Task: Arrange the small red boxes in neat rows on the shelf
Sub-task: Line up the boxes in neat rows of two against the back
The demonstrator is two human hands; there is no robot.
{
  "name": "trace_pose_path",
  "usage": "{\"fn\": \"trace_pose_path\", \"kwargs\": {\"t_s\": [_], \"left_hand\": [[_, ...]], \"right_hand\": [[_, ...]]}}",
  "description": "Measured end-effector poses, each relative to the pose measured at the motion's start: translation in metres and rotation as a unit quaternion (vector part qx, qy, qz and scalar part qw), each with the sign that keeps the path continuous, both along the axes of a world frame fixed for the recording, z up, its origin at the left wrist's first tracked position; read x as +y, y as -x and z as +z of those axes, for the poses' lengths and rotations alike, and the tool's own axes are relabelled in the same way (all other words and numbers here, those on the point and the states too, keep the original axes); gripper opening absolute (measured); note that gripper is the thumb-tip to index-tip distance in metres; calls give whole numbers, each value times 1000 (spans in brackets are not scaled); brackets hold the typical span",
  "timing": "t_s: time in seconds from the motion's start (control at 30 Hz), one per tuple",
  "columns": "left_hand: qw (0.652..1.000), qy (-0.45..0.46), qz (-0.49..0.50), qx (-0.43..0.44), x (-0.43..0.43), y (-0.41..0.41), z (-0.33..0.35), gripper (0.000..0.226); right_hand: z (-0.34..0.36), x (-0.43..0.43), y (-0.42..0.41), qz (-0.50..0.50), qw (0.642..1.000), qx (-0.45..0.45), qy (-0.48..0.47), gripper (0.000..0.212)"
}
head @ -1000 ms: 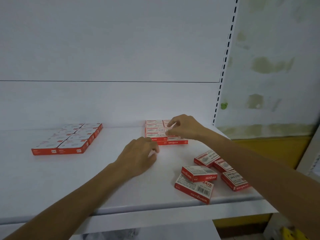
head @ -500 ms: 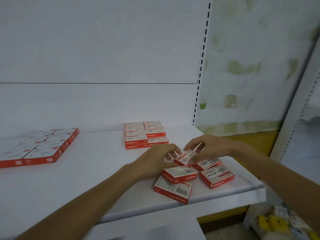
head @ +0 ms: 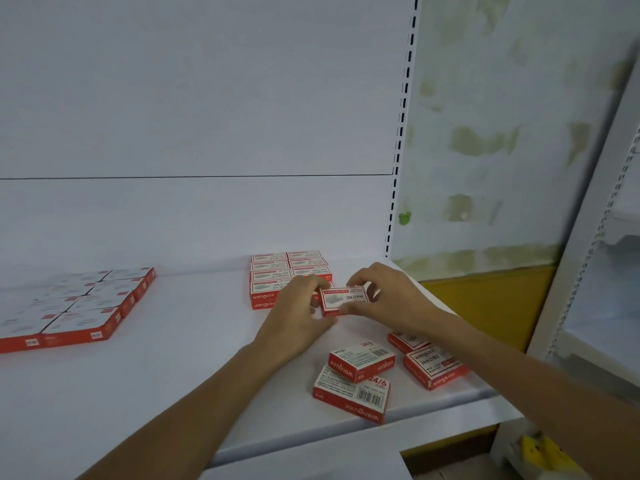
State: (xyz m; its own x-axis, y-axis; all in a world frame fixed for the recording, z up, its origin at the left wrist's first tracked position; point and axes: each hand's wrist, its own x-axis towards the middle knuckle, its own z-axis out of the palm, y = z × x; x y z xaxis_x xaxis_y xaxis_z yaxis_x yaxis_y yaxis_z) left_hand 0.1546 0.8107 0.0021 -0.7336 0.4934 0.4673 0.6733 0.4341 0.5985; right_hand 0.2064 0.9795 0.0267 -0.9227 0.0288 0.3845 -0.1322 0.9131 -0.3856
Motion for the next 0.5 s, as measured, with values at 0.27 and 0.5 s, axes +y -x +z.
{"fn": "trace_pose_path", "kwargs": {"t_s": [0.27,0.5], "left_hand": [[991,-101,73,56,-23,4,15,49],[984,-157,80,16,-27,2,18,41]], "right_hand": [[0,-25,6,79,978,189,-30,45],[0,-30,7,78,977,197,-4,40]]}}
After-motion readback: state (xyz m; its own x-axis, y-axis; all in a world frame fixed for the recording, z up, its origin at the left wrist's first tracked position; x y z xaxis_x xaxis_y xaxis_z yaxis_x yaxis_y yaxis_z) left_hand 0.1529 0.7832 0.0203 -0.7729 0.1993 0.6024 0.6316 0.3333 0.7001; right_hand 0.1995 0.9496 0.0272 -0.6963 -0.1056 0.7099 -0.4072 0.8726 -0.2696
